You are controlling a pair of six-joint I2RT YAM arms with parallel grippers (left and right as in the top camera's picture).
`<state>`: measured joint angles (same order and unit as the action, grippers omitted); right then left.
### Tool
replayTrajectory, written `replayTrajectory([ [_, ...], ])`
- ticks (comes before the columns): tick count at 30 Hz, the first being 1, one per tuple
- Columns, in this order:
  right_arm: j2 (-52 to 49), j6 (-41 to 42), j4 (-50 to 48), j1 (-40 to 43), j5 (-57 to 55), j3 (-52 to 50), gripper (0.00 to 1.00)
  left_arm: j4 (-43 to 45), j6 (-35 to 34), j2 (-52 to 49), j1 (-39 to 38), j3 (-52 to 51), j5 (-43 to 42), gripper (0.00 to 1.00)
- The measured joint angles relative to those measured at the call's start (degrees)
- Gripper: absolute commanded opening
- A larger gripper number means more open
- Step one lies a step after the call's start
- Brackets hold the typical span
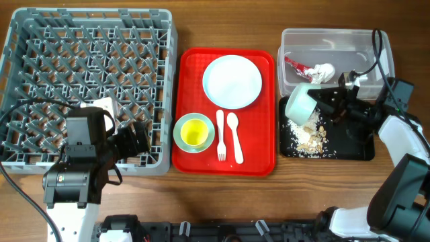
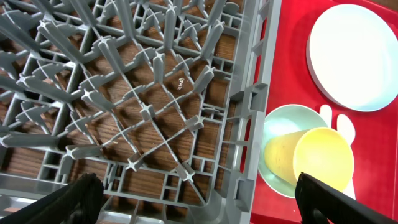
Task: Sort waste into correct bins and load items into the dishwasher rack
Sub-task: 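Tip the bowl over the black tray to dump rice and shells, then carry the emptied bowl left and set it on the white plate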
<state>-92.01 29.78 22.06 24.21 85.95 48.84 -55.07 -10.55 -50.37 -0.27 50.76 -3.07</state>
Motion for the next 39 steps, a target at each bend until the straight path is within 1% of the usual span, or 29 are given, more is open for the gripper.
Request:
replayTrajectory([
  [3, 0.0, -0.5, -0.3, 0.0, 0.7, 0.0, 0.04, 0.0, 0.0, 0.0, 0.0, 0.0, 0.0, 1.00],
  [17, 0.0, -17.7, -0.3, 0.0, 1.7, 0.0, 0.04, 0.0, 0.0, 0.0, 0.0, 0.0, 0.0, 1.00],
  [22, 0.0, -20.1, -0.2, 0.0, 1.0, 0.0, 0.04, 0.0, 0.0, 0.0, 0.0, 0.0, 0.0, 1.00],
  [25, 0.0, -22.4, 1.5, -0.5, -0.5, 0.0, 0.04, 0.0, 0.0, 0.0, 0.0, 0.0, 0.0, 1.00],
  [27, 0.2, -24.0, 6.7, -3.2, -5.3, 0.1, 0.04, 0.0, 0.0, 0.0, 0.0, 0.0, 0.0, 1.00],
  [29, 0.7, -25.3, 9.5, -5.7, -9.5, 0.1, 0.04, 0.0, 0.0, 0.0, 0.0, 0.0, 0.0, 1.00],
  [32, 6.7, -26.5, 14.4, -11.6, -19.6, 0.0, 0.04, 0.0, 0.0, 0.0, 0.0, 0.0, 0.0, 1.00],
  [34, 11.8, -26.9, 16.3, -16.2, -26.6, 0.6, 0.04, 0.0, 0.0, 0.0, 0.0, 0.0, 0.0, 1.00],
  [36, 15.0, -26.9, 17.5, -20.4, -32.6, 1.8, 0.04, 0.0, 0.0, 0.0, 0.0, 0.0, 0.0, 1.00],
  [39, 18.1, -27.1, 17.9, -29.2, -43.4, 5.4, 0.04, 0.0, 0.0, 0.0, 0.0, 0.0, 0.0, 1.00],
])
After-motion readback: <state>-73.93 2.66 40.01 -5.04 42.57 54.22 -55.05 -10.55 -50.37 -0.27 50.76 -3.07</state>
